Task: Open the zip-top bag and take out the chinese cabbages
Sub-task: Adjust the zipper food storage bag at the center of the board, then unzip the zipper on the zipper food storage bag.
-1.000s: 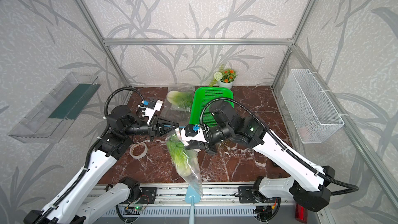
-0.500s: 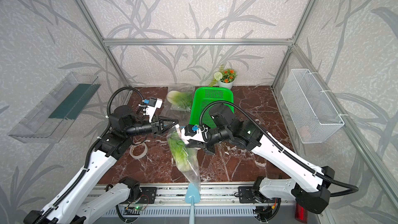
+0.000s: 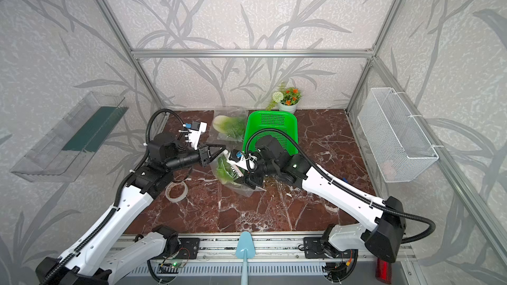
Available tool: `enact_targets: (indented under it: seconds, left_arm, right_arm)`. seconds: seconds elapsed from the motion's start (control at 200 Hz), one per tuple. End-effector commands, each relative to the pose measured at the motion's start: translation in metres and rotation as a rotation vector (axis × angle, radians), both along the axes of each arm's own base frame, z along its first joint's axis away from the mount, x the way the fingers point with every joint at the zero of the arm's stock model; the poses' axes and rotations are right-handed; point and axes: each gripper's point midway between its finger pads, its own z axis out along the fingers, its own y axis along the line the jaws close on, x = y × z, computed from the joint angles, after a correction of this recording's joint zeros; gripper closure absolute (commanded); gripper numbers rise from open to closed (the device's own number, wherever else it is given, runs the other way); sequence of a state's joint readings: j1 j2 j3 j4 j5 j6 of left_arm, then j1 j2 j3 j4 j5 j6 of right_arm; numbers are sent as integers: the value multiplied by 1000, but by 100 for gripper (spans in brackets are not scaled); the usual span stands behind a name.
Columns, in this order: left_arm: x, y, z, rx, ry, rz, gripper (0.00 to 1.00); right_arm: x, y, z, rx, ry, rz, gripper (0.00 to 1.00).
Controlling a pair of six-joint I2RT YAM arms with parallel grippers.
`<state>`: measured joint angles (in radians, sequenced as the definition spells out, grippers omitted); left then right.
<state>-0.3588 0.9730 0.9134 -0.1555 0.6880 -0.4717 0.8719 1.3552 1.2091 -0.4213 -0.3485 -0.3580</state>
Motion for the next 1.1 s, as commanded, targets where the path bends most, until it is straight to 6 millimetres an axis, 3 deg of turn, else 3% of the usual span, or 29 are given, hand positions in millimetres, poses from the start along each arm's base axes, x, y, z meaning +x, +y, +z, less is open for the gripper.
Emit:
enact_targets:
  seconds: [0.0, 0.165, 0.32, 0.48, 0.755, 0.975, 1.095]
  left_arm:
    - [11, 3, -14, 41, 1, 30, 100]
    - [19, -3, -33, 49, 52, 4, 100]
    - [24, -2, -41, 61, 55, 16, 100]
    - [23, -1, -44, 52, 51, 24, 100]
    - [21, 1, -39, 28, 32, 41, 100]
    - [24, 2, -37, 19, 23, 51, 100]
    - [24, 2, -33, 10, 13, 50, 100]
  right_arm:
    - [26, 0, 2, 23, -10, -86, 13]
    - [47, -2, 1, 70, 14, -135, 4]
    - [59, 8, 11, 169, 14, -134, 4]
    - [70, 18, 13, 247, 101, -115, 37]
    - [65, 35, 19, 349, 177, -46, 38]
    - [59, 45, 20, 378, 242, 14, 54]
    - [60, 47, 14, 364, 254, 15, 55]
